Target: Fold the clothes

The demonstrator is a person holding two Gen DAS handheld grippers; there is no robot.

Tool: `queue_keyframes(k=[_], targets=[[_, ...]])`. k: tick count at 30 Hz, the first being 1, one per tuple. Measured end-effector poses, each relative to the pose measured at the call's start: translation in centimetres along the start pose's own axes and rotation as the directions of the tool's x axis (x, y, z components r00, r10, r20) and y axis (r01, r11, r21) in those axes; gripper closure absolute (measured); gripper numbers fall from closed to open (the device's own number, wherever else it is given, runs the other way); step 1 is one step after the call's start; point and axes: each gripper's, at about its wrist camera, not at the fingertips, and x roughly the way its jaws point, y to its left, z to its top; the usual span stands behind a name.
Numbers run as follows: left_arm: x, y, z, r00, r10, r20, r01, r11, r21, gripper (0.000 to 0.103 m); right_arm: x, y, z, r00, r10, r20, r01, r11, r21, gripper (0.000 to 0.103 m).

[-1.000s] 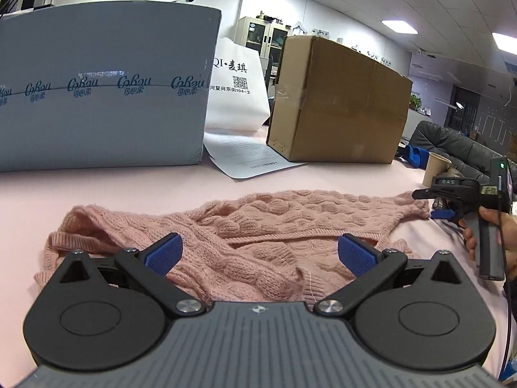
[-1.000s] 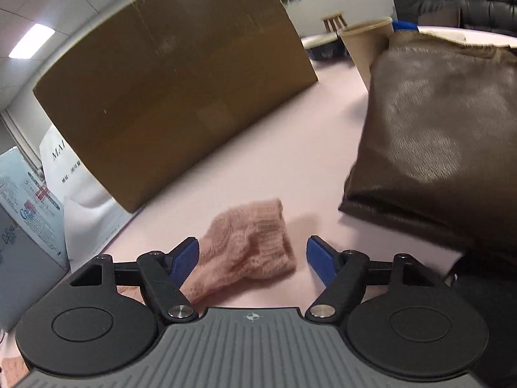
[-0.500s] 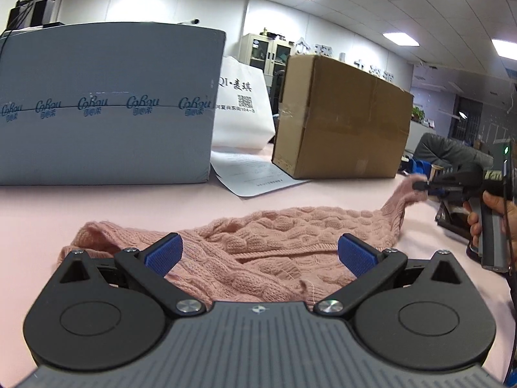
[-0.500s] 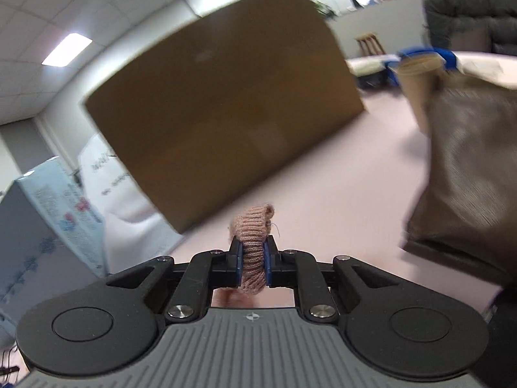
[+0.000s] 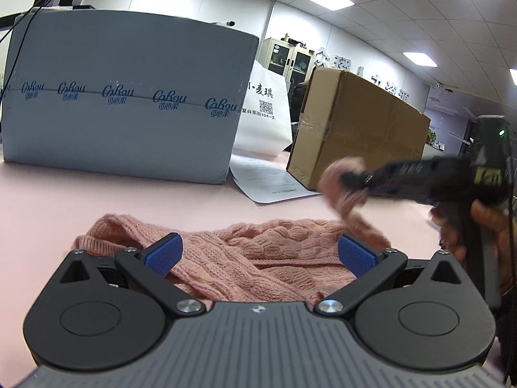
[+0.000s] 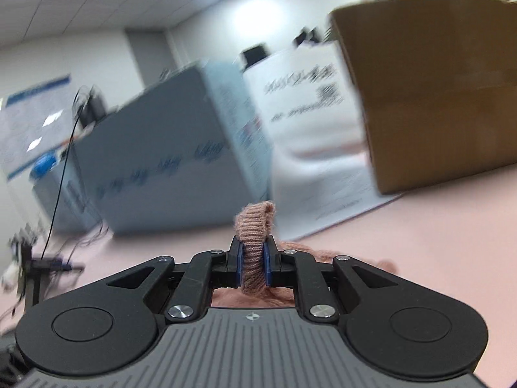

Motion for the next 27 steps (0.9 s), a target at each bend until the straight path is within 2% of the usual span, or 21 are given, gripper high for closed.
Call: queue_keyframes(k=[1, 2, 4, 5, 8, 9, 10, 13, 14, 16, 18, 20, 22, 24, 25, 27], targets=[[0.0, 0.1, 0.0, 1.0, 0.004, -0.002, -0.004, 1.0, -0.003, 0.0, 0.8, 0.4, -0.3, 0.999, 0.018, -0.047, -0.018, 1.0, -0.01, 0.084], [0.0, 0.1, 0.0, 1.0, 0.007, -0.004, -0.007, 1.0, -0.007, 0.0, 1.7, 0.7, -0.8, 0.993, 0.04, -0.108, -0.042, 0.999, -0.015, 0.071], [0.1, 0.3, 0.1, 1.0, 0.009, -0.008, -0.009, 1.0, -0.015, 0.0, 1.9, 0.8, -1.4, 0.988, 0.075, -0.132, -0.075, 0.997, 0.005, 0.046], [0.2, 0.4, 0.1, 1.0, 0.009, -0.012, -0.01, 1.0, -0.02, 0.0, 1.4, 0.3, -1.6, 0.99, 0.103, -0.097, -0.1, 0.994, 0.034, 0.042], [0.5, 0.6, 0.1, 0.999, 0.009, -0.031, -0.01, 0.999, -0.033, 0.0, -0.8, -1.2, -1.4, 0.985, 0.168, 0.038, -0.171, 0.981, 0.092, 0.037], [0.6, 0.7, 0.1, 0.999, 0.01, -0.036, -0.011, 0.999, -0.035, 0.0, -1.3, -1.5, -1.3, 0.984, 0.166, 0.068, -0.172, 0.981, 0.095, 0.037], [0.7, 0.7, 0.1, 0.999, 0.012, -0.039, -0.013, 0.999, -0.035, 0.0, -1.6, -1.8, -1.1, 0.983, 0.16, 0.092, -0.169, 0.981, 0.096, 0.037], [0.9, 0.6, 0.1, 0.999, 0.025, -0.041, -0.026, 0.999, -0.029, 0.0, -1.3, -2.2, -1.1, 0.99, 0.105, 0.094, -0.113, 0.99, 0.082, 0.038], [0.9, 0.6, 0.0, 0.999, 0.032, -0.041, -0.033, 0.999, -0.026, 0.0, -0.3, -2.4, -1.3, 0.993, 0.107, 0.048, -0.111, 0.989, 0.098, 0.038], [1.1, 0.6, 0.0, 0.998, 0.044, -0.046, -0.045, 0.999, -0.023, 0.0, 2.7, -2.4, -2.1, 0.988, 0.094, -0.126, -0.08, 0.99, 0.117, 0.039], [1.4, 0.9, 0.0, 0.997, 0.054, -0.056, -0.056, 0.998, -0.03, 0.0, 3.2, -2.0, -2.8, 0.99, 0.057, -0.128, -0.051, 0.998, 0.047, 0.04], [1.6, 1.2, 0.0, 0.996, 0.061, -0.065, -0.064, 0.997, -0.042, 0.0, 2.7, -1.5, -2.4, 0.99, 0.061, -0.131, -0.059, 0.998, 0.018, 0.04], [1.8, 1.6, 0.0, 0.995, 0.062, -0.072, -0.066, 0.996, -0.06, 0.0, 1.3, -2.2, -1.9, 0.986, 0.16, -0.053, -0.156, 0.985, 0.077, 0.036], [2.0, 1.9, 0.0, 0.995, 0.061, -0.083, -0.067, 0.995, -0.08, 0.0, 0.8, -2.6, -1.7, 0.978, 0.208, -0.027, -0.204, 0.974, 0.1, 0.029], [2.0, 2.0, 0.0, 0.994, 0.065, -0.084, -0.072, 0.994, -0.085, 0.0, 1.0, -2.5, -1.8, 0.974, 0.221, -0.047, -0.216, 0.972, 0.095, 0.022], [2.0, 2.2, 0.0, 0.993, 0.081, -0.081, -0.089, 0.992, -0.088, 0.0, 2.1, -2.3, -2.3, 0.969, 0.218, -0.114, -0.209, 0.974, 0.086, 0.019]])
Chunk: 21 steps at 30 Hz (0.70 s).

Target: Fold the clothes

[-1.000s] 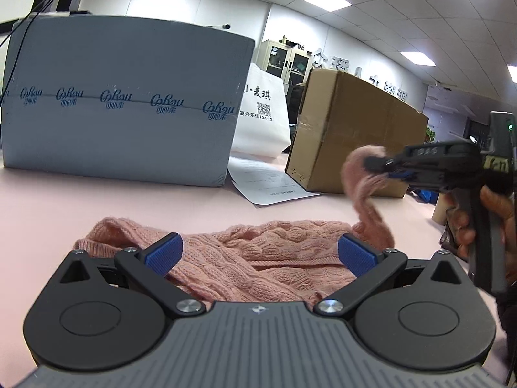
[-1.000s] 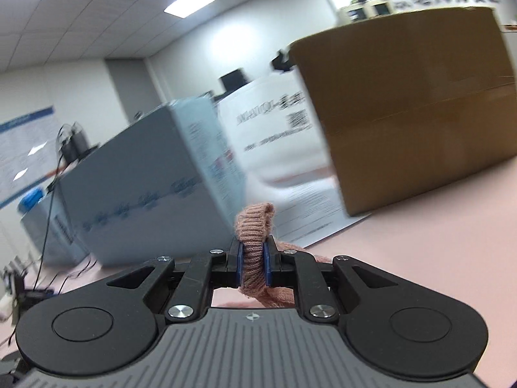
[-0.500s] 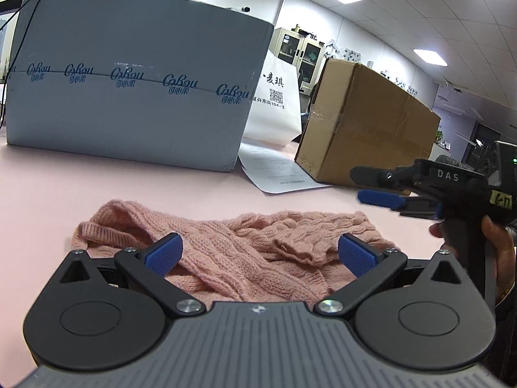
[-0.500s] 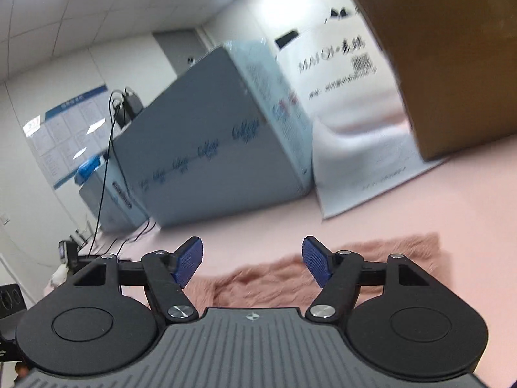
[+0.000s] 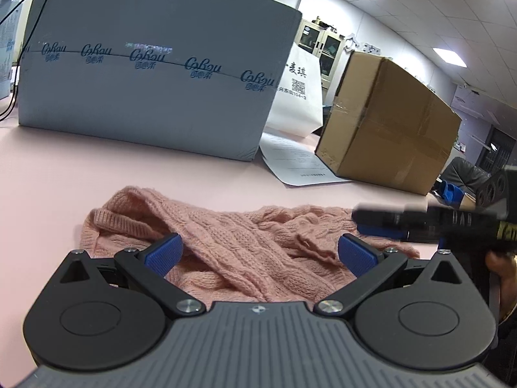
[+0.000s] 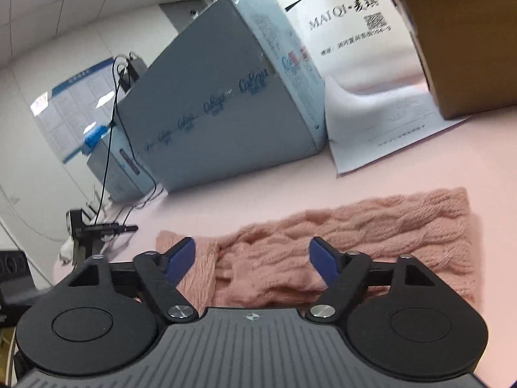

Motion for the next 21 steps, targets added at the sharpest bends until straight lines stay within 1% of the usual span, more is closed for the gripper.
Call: queue_keyframes(k=[1, 3, 5, 7, 8, 9, 11, 12, 13, 15, 18, 20, 21], targets=[[0.0, 0.1, 0.0, 1.0, 0.009, 0.003, -0.009, 1.0, -0.002, 0.0, 0.6, 0.1, -0.6, 1.0, -0.026, -0.007, 0.026, 0.999, -0.024, 0.02], [0.0, 0.5, 0.1, 1.0, 0.019, 0.005, -0.019, 1.0, -0.018, 0.0, -0.4, 0.5, -0.5, 1.0, -0.028, 0.012, 0.029, 0.999, -0.04, 0.02], [0.0, 1.0, 0.2, 1.0, 0.013, -0.001, -0.013, 0.999, -0.035, 0.0, -2.8, 0.2, -0.2, 0.993, 0.042, 0.106, -0.042, 0.999, -0.001, 0.019], [-0.2, 1.3, 0.3, 1.0, 0.024, 0.005, -0.023, 0.999, -0.047, 0.0, -5.8, -0.5, -0.3, 0.976, 0.067, 0.205, -0.076, 0.996, 0.037, 0.017], [-0.4, 1.5, 0.3, 0.999, 0.033, 0.014, -0.032, 0.998, -0.053, 0.0, -7.1, -1.0, -0.6, 0.966, 0.052, 0.251, -0.068, 0.996, 0.056, 0.012], [-0.6, 1.7, 0.3, 0.999, 0.04, 0.022, -0.039, 0.997, -0.062, 0.0, -8.5, -1.5, -0.9, 0.955, 0.032, 0.296, -0.056, 0.996, 0.075, 0.011], [-1.0, 2.2, 0.4, 0.998, 0.052, 0.035, -0.049, 0.996, -0.078, 0.0, -10.1, -2.4, -1.8, 0.939, -0.017, 0.344, -0.023, 0.994, 0.111, 0.008], [-1.1, 2.4, 0.4, 0.998, 0.054, 0.035, -0.051, 0.995, -0.082, 0.0, -11.2, -3.7, -2.7, 0.928, -0.076, 0.365, 0.017, 0.987, 0.162, 0.008], [-1.2, 2.6, 0.3, 0.998, 0.06, 0.035, -0.057, 0.995, -0.083, 0.0, -11.9, -4.6, -3.4, 0.925, -0.118, 0.36, 0.041, 0.976, 0.215, 0.008], [-1.7, 3.0, 0.2, 0.994, 0.093, 0.053, -0.089, 0.993, -0.081, 0.0, -13.1, -6.2, -4.8, 0.921, -0.193, 0.339, 0.081, 0.945, 0.317, 0.008], [-2.5, 3.9, 0.0, 0.983, 0.158, 0.088, -0.149, 0.984, -0.101, 0.0, -14.8, -7.5, -7.3, 0.908, -0.244, 0.34, 0.095, 0.912, 0.4, 0.008], [-2.8, 4.9, -0.2, 0.978, 0.188, 0.089, -0.174, 0.974, -0.144, 0.0, -16.0, -7.6, -9.1, 0.899, -0.277, 0.34, 0.107, 0.89, 0.443, 0.009], [-2.8, 5.3, -0.3, 0.977, 0.196, 0.085, -0.18, 0.97, -0.165, 0.0, -16.8, -7.2, -10.1, 0.901, -0.268, 0.341, 0.098, 0.891, 0.443, 0.009]])
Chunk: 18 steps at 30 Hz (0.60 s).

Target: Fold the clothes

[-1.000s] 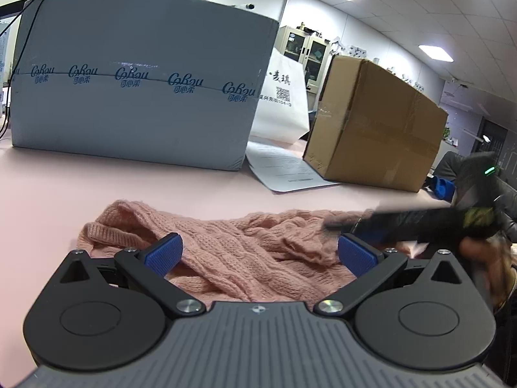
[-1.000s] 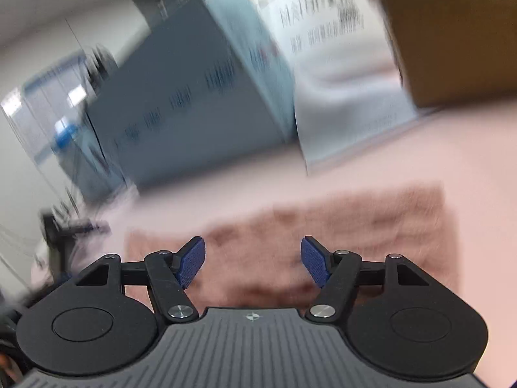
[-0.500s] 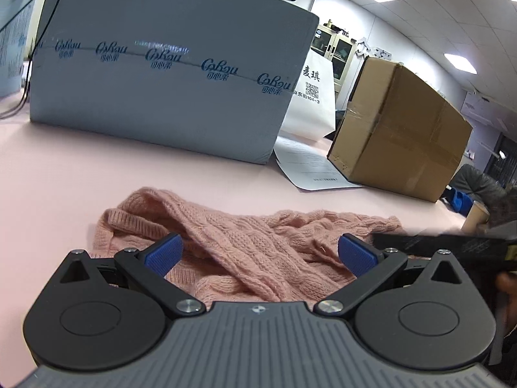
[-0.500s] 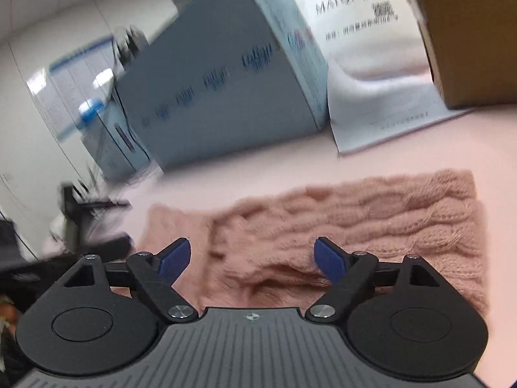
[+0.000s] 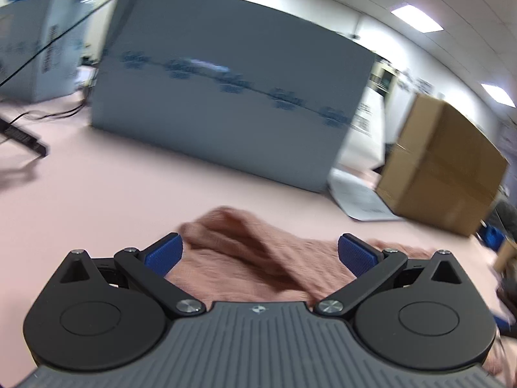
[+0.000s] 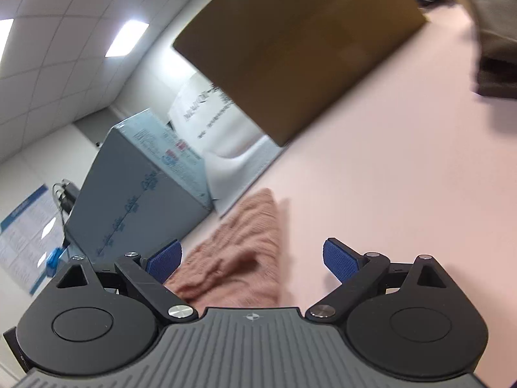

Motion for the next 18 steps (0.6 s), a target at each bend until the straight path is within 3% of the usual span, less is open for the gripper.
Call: queue_keyframes(k=[5, 7, 9, 10, 12, 13, 14, 18], targets=[[0.4, 0.6, 0.0, 1.0, 0.0, -0.025, 0.0, 1.0, -0.029, 0.0, -1.5, 1.3, -2.0, 0.993, 0.038, -0.113, -0.039, 0.999, -0.009, 0.009], [0.5, 0.2, -0.1, 0.999, -0.003, -0.036, 0.003, 1.0, -0.008, 0.0, -0.9, 2.5, -2.9, 0.989, 0.006, -0.15, -0.022, 0.994, -0.103, 0.009], [0.4, -0.3, -0.3, 0.999, -0.016, -0.033, 0.017, 1.0, 0.019, 0.0, -0.4, 3.2, -3.8, 0.991, -0.023, -0.131, 0.002, 0.987, -0.158, 0.011], [0.3, -0.5, -0.3, 0.999, -0.024, -0.029, 0.025, 0.999, 0.031, 0.0, 0.0, 3.6, -4.1, 0.992, -0.032, -0.123, 0.012, 0.986, -0.166, 0.016], [0.0, -0.7, -0.4, 0.999, -0.033, -0.008, 0.033, 0.998, 0.044, 0.0, 0.6, 3.6, -4.4, 0.992, -0.046, -0.119, 0.029, 0.99, -0.136, 0.043], [-0.3, -0.8, -0.4, 0.999, -0.035, 0.008, 0.034, 0.998, 0.045, 0.0, 0.9, 3.3, -4.4, 0.991, -0.047, -0.129, 0.031, 0.993, -0.116, 0.067], [-0.5, -0.7, -0.4, 0.999, -0.037, 0.022, 0.036, 0.999, 0.04, 0.0, 1.1, 2.9, -4.5, 0.989, -0.046, -0.142, 0.033, 0.995, -0.097, 0.078], [-0.7, -0.3, -0.3, 0.998, -0.055, 0.026, 0.055, 0.998, 0.016, 0.0, 1.6, 2.5, -4.6, 0.984, -0.014, -0.178, 0.002, 0.998, -0.064, 0.089]])
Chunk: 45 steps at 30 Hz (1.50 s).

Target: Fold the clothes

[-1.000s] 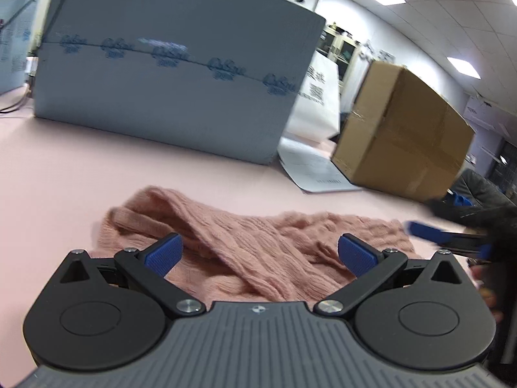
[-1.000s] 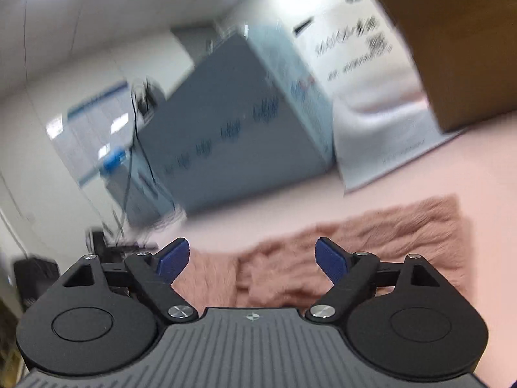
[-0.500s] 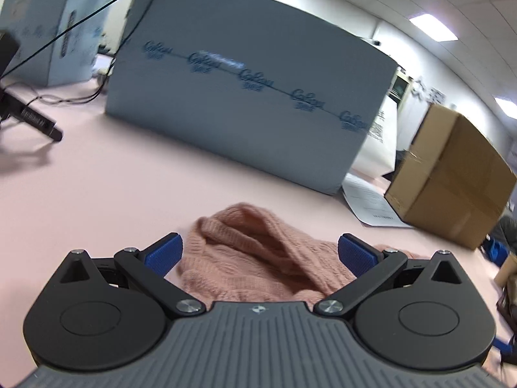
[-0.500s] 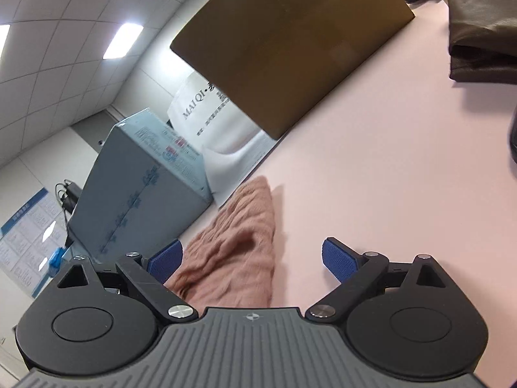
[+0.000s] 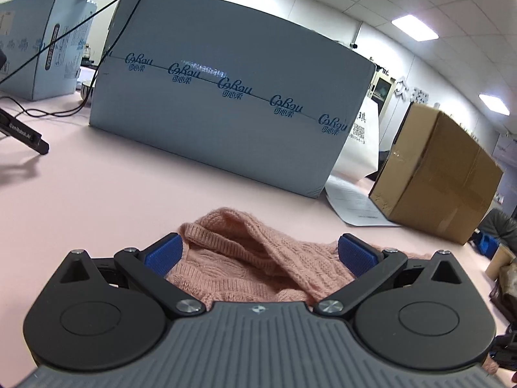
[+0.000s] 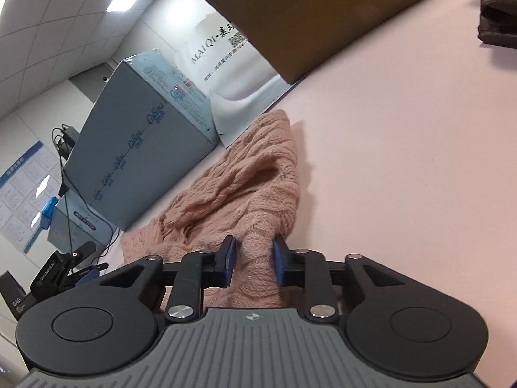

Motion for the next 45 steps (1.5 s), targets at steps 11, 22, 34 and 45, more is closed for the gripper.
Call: queue_keyframes(k=[11, 22, 34, 45], targets=[[-0.8, -0.1, 0.1, 1.0, -0.003, 0.03, 0.003, 1.0, -0.003, 0.0, 0.3, 6.4, 1.8, 0.989, -0.013, 0.145, 0.044, 0.977, -0.209, 0.092], [-2.1, 1.8, 0.2, 0.997, -0.042, 0.062, 0.048, 0.993, -0.106, 0.0, 4.4, 17.5, 1.5, 0.989, 0.087, 0.119, -0.018, 0.872, -0.489, 0.092], [-5.3, 3.2, 0.0, 0.964, 0.132, 0.233, -0.086, 0.977, -0.196, 0.0, 11.7, 26.2, -5.9, 0.984, 0.123, -0.128, -0.177, 0.689, -0.703, 0.093], [-6.3, 3.9, -0.1, 0.943, 0.214, 0.256, -0.149, 0.956, -0.252, 0.0, 12.5, 27.8, -9.6, 0.936, 0.171, -0.308, -0.347, 0.602, -0.72, 0.092]])
